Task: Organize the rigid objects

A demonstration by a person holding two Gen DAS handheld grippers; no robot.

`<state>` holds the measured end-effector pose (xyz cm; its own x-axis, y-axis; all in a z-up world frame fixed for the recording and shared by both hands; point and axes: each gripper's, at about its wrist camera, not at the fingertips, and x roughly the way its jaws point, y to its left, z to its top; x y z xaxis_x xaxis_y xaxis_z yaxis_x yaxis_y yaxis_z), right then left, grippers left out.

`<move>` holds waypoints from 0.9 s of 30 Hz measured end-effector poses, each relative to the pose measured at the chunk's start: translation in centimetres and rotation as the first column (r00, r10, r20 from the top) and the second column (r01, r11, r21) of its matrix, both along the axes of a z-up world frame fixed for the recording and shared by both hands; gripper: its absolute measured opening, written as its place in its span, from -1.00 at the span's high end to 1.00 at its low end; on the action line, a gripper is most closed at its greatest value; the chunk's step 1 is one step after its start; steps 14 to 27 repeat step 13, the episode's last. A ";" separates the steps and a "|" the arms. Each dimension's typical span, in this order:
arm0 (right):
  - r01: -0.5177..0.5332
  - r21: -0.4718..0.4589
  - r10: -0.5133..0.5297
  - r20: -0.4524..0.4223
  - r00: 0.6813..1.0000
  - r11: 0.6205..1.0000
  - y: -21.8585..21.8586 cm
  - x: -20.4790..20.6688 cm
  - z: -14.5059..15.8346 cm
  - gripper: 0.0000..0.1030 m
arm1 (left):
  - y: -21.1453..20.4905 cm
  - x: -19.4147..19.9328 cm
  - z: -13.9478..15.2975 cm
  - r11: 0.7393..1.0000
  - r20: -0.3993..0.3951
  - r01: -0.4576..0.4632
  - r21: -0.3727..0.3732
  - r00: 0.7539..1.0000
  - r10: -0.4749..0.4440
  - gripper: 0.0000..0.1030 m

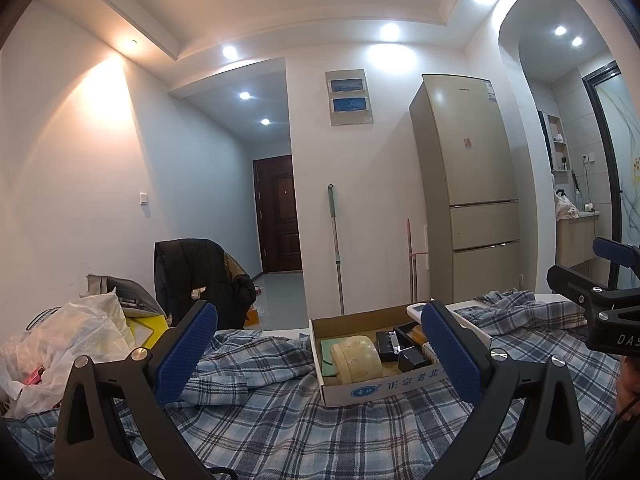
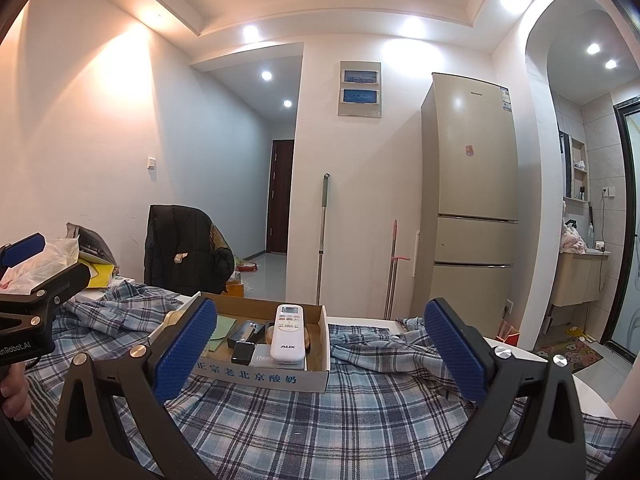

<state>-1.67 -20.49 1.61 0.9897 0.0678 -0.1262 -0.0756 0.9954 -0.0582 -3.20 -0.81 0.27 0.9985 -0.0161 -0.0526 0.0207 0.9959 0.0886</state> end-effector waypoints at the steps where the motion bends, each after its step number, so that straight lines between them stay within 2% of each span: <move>1: 0.000 0.000 0.000 -0.001 1.000 1.000 0.0 0.0 0.0 -1.00 | 0.0 0.0 0.0 1.000 0.000 0.000 0.000 1.000 0.000 -1.00; 27: 0.001 -0.006 -0.001 0.005 1.000 1.000 -0.1 -0.1 0.1 -1.00 | 0.0 0.0 0.0 1.000 0.001 0.001 0.000 1.000 -0.001 -1.00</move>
